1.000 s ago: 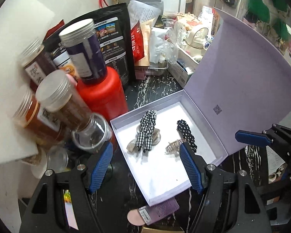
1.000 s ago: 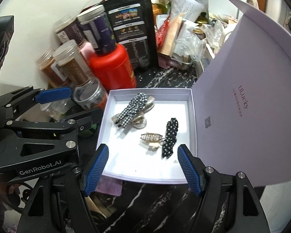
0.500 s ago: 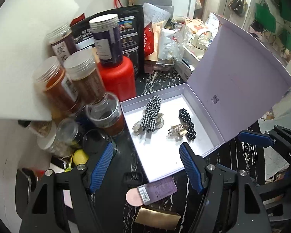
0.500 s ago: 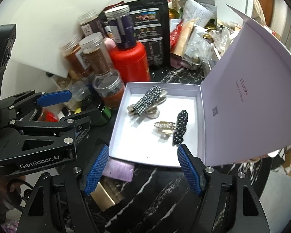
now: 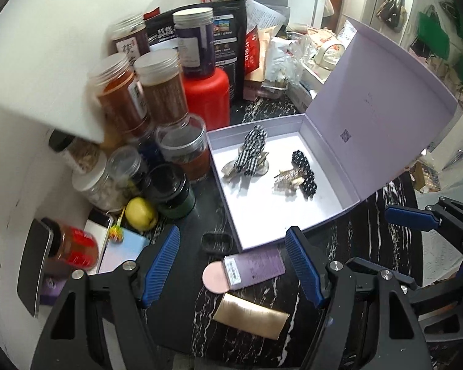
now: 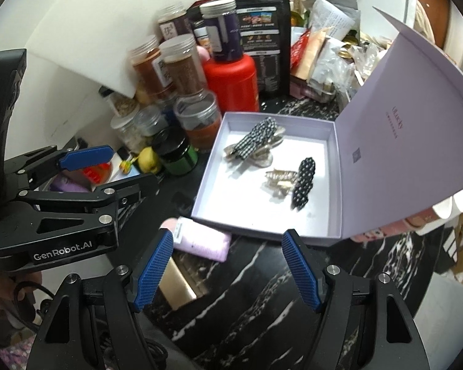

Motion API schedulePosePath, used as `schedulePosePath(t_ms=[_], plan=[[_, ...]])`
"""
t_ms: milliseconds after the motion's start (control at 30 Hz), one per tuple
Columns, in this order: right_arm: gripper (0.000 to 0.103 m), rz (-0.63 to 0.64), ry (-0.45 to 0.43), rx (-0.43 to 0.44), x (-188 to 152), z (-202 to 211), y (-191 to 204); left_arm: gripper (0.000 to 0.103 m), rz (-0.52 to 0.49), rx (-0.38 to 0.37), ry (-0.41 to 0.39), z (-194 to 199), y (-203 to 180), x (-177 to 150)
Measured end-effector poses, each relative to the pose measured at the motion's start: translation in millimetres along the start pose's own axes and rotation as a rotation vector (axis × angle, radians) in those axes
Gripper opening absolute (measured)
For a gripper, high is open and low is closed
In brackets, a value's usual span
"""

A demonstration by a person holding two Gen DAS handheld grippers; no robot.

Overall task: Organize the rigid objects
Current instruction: 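Withdraw both grippers from the box toward the gold case and pink compact, then grasp the gold rectangular case with the right gripper while the left gripper grasps the pink round compact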

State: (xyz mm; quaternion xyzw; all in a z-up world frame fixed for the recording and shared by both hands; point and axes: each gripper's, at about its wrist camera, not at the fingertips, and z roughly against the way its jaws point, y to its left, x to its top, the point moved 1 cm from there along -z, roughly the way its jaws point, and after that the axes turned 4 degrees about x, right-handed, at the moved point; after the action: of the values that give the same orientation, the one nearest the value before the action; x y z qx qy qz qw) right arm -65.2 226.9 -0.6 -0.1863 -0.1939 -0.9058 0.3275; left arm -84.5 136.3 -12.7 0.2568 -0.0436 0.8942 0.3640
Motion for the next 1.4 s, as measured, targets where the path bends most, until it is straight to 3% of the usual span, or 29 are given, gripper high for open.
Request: schedulePosePath(t_ms=[667,1400], plan=[[0.074,0.081,0.149,0.094,-52.9,-37.8,23.2,0.071,0.129,0.033,0.116,-16.8,26.6,-78.2],[0.074,0.21,0.335,0.169,-76.1,-107.5,56.5,0.071,0.241,0.049,0.241,-55.1,62.4,-137.2]])
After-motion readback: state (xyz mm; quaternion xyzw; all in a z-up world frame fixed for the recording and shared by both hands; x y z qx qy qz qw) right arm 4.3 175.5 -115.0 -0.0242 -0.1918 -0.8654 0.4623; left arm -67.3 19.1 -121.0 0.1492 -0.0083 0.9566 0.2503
